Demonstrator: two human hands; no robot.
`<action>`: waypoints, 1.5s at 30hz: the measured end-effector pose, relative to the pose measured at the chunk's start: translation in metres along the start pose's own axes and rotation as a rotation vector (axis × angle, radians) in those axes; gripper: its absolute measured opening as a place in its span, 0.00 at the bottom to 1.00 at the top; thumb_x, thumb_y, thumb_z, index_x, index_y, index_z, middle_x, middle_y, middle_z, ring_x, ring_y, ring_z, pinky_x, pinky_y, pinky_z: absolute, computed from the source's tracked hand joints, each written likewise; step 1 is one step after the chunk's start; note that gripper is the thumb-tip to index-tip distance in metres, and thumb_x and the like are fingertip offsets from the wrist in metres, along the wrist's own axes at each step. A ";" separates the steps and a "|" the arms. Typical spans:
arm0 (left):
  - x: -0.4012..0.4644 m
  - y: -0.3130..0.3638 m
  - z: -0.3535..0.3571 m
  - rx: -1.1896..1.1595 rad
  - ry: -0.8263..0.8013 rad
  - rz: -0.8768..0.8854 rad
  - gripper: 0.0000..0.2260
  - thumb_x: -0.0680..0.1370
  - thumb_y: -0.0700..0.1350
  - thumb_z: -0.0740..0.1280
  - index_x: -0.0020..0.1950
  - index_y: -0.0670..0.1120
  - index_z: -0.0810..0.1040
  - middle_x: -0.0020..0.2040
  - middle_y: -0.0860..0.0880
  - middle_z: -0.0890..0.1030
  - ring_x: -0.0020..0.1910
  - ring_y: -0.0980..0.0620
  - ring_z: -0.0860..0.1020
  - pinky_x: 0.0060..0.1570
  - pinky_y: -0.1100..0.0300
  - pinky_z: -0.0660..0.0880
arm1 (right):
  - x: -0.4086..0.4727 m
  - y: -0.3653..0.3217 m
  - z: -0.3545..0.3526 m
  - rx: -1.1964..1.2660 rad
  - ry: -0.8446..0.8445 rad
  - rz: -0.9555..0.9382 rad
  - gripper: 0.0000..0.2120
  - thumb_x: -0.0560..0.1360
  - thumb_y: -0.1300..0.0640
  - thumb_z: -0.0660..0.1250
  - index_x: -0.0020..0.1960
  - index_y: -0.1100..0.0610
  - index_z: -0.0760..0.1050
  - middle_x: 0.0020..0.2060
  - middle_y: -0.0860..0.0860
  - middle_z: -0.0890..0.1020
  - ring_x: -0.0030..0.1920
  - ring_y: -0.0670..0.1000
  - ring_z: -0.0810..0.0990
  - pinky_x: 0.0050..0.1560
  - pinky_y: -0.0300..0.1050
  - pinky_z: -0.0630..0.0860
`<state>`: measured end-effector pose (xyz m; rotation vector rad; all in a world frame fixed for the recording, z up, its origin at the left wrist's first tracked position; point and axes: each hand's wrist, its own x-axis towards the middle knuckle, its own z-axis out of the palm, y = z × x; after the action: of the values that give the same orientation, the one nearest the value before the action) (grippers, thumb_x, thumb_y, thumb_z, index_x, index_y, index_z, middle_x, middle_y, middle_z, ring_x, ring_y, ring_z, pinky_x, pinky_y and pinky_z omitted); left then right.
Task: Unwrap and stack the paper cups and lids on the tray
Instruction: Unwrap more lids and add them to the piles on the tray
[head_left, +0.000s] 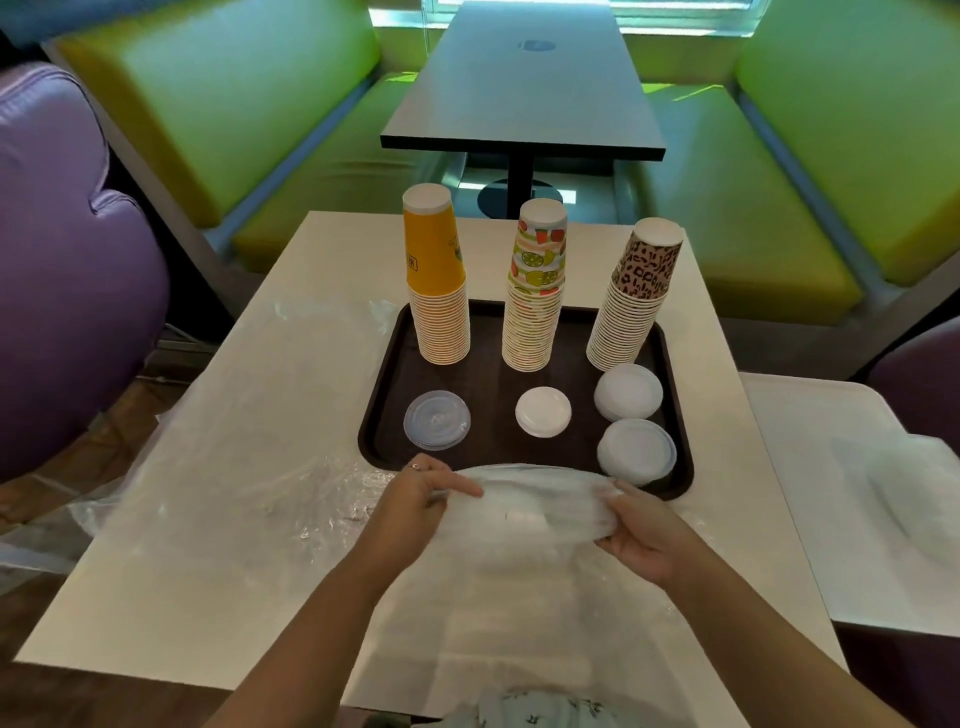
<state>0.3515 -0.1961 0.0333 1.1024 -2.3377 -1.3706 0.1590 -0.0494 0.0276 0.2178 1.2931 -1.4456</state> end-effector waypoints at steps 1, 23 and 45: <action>0.000 0.000 0.003 0.098 -0.018 0.028 0.17 0.77 0.32 0.62 0.54 0.51 0.82 0.47 0.53 0.70 0.45 0.57 0.71 0.44 0.76 0.67 | -0.001 0.002 0.000 -0.136 0.003 -0.032 0.09 0.79 0.66 0.59 0.57 0.62 0.73 0.51 0.60 0.81 0.44 0.54 0.82 0.32 0.43 0.79; -0.016 -0.017 0.041 0.473 -0.166 0.314 0.39 0.69 0.61 0.71 0.75 0.50 0.61 0.71 0.53 0.67 0.68 0.54 0.67 0.67 0.63 0.61 | -0.007 0.049 -0.002 -1.544 -0.134 -0.655 0.40 0.70 0.47 0.73 0.75 0.48 0.54 0.70 0.42 0.63 0.67 0.42 0.65 0.63 0.33 0.62; -0.026 -0.028 0.044 0.255 0.177 0.449 0.41 0.63 0.72 0.67 0.68 0.55 0.60 0.67 0.57 0.63 0.66 0.61 0.59 0.67 0.69 0.55 | -0.026 0.053 0.002 -1.213 0.091 -0.908 0.24 0.68 0.47 0.74 0.59 0.43 0.65 0.51 0.37 0.69 0.50 0.38 0.71 0.47 0.27 0.69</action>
<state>0.3611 -0.1573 -0.0091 0.6579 -2.4692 -0.8036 0.2114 -0.0238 0.0171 -1.2465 2.2481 -1.0445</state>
